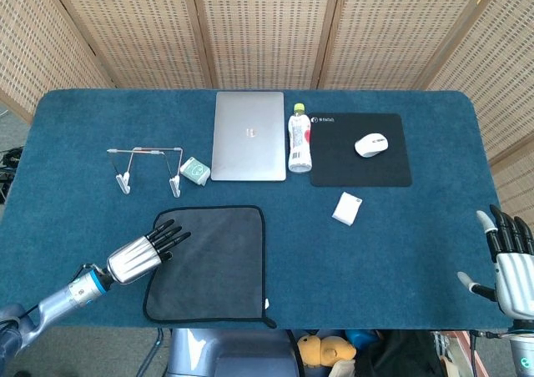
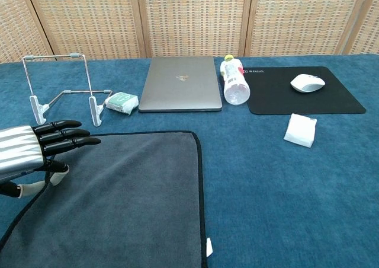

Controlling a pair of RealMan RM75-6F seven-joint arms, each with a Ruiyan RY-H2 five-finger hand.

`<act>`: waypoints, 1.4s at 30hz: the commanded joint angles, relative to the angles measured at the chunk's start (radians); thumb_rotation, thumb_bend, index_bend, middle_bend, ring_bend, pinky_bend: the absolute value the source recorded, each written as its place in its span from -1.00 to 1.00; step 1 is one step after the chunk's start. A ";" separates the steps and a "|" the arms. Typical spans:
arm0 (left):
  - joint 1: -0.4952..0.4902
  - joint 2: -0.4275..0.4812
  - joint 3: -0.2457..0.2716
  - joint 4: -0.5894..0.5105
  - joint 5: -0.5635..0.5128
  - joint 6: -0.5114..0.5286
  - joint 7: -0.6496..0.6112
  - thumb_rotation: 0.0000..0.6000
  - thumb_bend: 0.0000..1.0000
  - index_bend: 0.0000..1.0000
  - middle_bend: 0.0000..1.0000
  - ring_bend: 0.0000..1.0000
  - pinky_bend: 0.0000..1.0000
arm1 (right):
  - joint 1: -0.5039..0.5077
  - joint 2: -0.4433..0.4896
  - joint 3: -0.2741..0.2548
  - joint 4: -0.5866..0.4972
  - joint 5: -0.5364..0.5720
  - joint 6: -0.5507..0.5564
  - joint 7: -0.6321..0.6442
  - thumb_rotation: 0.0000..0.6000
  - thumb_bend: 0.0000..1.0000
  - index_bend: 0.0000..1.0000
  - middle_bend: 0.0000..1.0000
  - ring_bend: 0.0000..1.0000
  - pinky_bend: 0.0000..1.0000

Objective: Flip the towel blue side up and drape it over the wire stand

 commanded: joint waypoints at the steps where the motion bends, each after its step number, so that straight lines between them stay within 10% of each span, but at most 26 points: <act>1: -0.006 0.001 -0.003 -0.007 0.002 0.012 0.008 1.00 -0.14 0.36 -1.00 -1.00 -1.00 | 0.000 0.001 0.000 -0.001 0.000 0.000 0.001 1.00 -1.00 -1.00 -1.00 -1.00 -1.00; 27: -0.196 -0.006 -0.087 -0.306 0.035 -0.065 0.180 1.00 -0.17 0.35 -1.00 -1.00 -1.00 | 0.003 0.014 0.004 0.000 0.013 -0.013 0.037 1.00 -1.00 -1.00 -1.00 -1.00 -1.00; 42: -0.279 -0.138 -0.132 -0.262 0.019 -0.166 0.175 1.00 -0.19 0.34 -1.00 -1.00 -0.98 | 0.008 0.022 0.010 0.004 0.034 -0.029 0.064 1.00 -1.00 -1.00 -1.00 -1.00 -1.00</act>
